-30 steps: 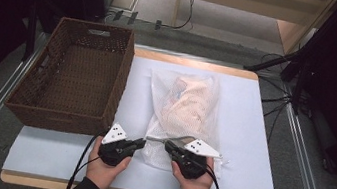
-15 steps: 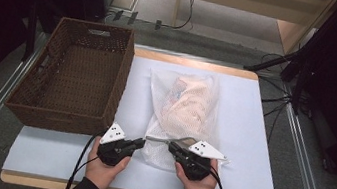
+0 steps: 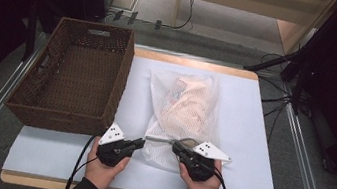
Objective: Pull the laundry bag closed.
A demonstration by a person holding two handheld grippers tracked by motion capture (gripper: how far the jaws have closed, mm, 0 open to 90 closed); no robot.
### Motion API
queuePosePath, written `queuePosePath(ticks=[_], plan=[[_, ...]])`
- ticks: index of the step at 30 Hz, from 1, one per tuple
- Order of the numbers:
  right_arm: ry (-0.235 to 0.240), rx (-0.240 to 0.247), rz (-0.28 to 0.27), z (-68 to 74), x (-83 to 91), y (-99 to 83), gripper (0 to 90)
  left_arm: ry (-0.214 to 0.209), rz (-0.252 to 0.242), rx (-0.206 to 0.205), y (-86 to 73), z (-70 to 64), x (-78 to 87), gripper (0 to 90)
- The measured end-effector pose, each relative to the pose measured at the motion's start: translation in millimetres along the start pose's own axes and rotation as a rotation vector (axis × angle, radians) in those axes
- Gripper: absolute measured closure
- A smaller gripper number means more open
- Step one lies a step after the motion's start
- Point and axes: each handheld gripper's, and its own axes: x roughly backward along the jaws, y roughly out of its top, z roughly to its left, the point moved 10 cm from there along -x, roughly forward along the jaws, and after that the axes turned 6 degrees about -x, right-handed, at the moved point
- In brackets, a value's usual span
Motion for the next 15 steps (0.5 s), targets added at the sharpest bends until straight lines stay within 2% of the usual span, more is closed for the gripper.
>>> queuePosePath(ticks=[13,14,15], plan=[[-0.021,-0.012,-0.007,-13.4,10.5,-1.0,87.4,-0.003,-0.003,-0.007,0.1,-1.0,-0.2,89.4],[-0.022,-0.018,-0.005,-14.7,11.6,-1.4,87.4,0.008,-0.002,-0.006,0.0,0.6,0.7,90.0],[-0.043,-0.016,-0.008,-18.4,13.1,-1.4,87.4,-0.004,-0.007,0.007,0.4,0.6,1.1,90.0]])
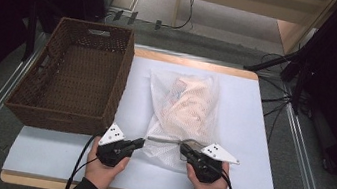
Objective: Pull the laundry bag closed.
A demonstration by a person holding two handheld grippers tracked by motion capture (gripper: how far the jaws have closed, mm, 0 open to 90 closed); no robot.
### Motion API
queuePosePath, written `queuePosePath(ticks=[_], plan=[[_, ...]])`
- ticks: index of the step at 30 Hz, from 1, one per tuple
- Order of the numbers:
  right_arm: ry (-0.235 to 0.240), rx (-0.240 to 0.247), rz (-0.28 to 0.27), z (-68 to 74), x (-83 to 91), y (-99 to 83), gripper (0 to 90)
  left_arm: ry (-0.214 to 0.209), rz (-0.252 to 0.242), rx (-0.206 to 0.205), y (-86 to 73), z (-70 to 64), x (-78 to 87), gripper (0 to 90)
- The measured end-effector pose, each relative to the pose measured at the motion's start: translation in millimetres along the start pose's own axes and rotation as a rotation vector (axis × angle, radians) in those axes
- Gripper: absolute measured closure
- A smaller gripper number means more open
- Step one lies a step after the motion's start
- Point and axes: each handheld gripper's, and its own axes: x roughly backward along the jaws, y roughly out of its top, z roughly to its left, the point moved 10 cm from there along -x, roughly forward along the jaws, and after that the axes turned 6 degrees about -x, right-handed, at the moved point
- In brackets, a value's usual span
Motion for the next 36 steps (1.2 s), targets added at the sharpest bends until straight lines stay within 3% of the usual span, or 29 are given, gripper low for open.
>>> queuePosePath(ticks=[3,10,14,18,30,32,33,35,36], plan=[[0.007,-0.016,-0.003,-6.2,4.8,-0.4,87.4,-0.004,0.0,-0.008,-0.1,-1.0,-0.5,90.0],[0.004,-0.015,0.002,-5.4,5.4,-2.5,87.4,-0.003,0.002,-0.005,-0.4,-0.6,-0.2,90.0],[0.006,-0.023,0.006,-7.8,5.1,-4.0,87.4,0.02,0.019,-0.021,-1.8,-1.2,-2.0,90.0],[0.006,-0.019,0.004,-9.2,5.8,-3.4,87.4,0.039,0.031,0.009,-2.8,3.3,-1.9,90.0],[-0.012,-0.029,-0.007,-17.6,13.0,-1.6,87.4,0.066,0.046,0.023,-4.2,7.5,-1.7,90.0],[-0.018,-0.032,-0.011,-21.5,16.7,-1.4,87.5,0.075,0.044,0.035,-4.1,8.7,-1.6,90.0],[-0.025,-0.036,-0.016,-24.3,18.8,-0.9,87.5,0.103,0.051,0.041,-4.8,11.8,-0.9,90.0],[-0.069,-0.043,-0.032,-34.3,24.7,1.0,87.5,0.102,0.041,0.085,-4.4,16.9,1.8,90.0],[-0.075,-0.074,-0.047,-42.3,30.2,3.3,87.5,0.095,0.035,0.104,-4.1,18.6,2.5,90.0]])
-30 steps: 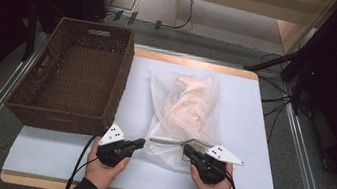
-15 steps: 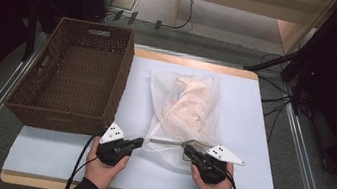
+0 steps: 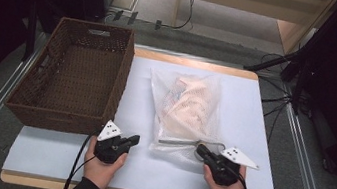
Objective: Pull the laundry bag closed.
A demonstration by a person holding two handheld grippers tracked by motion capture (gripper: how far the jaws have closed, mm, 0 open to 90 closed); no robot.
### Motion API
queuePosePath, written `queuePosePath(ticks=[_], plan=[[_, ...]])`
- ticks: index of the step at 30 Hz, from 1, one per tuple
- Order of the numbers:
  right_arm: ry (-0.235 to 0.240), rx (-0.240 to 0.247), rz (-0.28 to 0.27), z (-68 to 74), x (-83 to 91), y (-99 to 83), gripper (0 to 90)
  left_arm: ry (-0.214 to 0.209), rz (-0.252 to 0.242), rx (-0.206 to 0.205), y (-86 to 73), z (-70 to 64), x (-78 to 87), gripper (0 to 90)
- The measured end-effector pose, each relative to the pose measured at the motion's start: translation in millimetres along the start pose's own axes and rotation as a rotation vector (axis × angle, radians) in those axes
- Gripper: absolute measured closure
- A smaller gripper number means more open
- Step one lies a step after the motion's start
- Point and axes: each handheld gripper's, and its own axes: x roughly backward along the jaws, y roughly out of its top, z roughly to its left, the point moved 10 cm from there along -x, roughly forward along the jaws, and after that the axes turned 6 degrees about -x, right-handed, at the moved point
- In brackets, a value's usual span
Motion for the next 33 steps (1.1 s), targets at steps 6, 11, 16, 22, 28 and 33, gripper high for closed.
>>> queuePosePath(ticks=[6,11,16,22,28,33], plan=[[-0.014,0.004,-0.03,-16.4,17.4,7.4,87.5,-0.057,0.01,-0.059,-0.6,-12.3,-4.6,90.0],[0.002,-0.013,-0.012,-13.7,10.8,2.9,87.5,-0.134,0.039,-0.125,1.2,-38.1,-21.5,69.3],[0.038,-0.02,0.001,-3.5,4.3,-1.2,87.5,-0.197,0.068,-0.112,3.9,-51.7,-36.0,51.3],[0.076,0.007,0.034,16.5,-8.5,-9.2,87.4,-0.199,0.059,-0.071,5.5,-48.3,-36.4,58.4],[0.089,0.024,0.051,27.4,-15.4,-13.7,87.4,-0.19,0.045,-0.032,5.9,-41.4,-30.8,87.3],[0.092,0.032,0.057,27.4,-15.3,-14.6,87.4,-0.151,0.062,-0.05,3.2,-38.9,-30.1,88.9]])
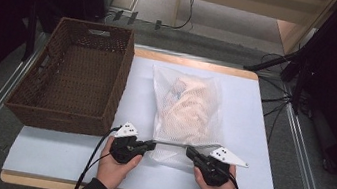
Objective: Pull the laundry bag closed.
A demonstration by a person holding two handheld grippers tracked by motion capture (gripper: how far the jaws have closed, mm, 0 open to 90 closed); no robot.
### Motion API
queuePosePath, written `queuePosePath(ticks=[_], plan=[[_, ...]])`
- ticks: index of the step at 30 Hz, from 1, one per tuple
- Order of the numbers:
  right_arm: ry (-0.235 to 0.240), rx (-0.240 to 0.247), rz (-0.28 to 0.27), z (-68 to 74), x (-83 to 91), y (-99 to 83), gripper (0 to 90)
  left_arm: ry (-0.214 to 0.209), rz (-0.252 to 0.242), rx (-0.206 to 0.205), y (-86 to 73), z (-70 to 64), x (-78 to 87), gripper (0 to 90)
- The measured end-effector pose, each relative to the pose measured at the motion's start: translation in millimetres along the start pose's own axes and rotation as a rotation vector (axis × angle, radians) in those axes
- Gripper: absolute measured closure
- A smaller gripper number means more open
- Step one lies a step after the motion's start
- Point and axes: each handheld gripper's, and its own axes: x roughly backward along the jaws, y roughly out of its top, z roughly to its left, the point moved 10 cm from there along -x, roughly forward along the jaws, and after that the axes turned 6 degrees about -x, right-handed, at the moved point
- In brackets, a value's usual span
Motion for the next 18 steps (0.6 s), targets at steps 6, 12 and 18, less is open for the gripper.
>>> queuePosePath(ticks=[6,12,18], plan=[[-0.031,0.003,0.001,-7.6,6.5,-0.9,87.5,0.023,-0.011,0.034,-0.5,5.8,4.6,89.2],[-0.054,-0.023,-0.014,-23.7,18.0,0.1,87.5,0.044,-0.018,0.021,-1.0,7.0,7.2,89.1],[-0.067,-0.032,-0.016,-30.8,22.6,-0.2,87.5,0.061,-0.029,0.024,-0.5,9.0,9.1,89.1]])
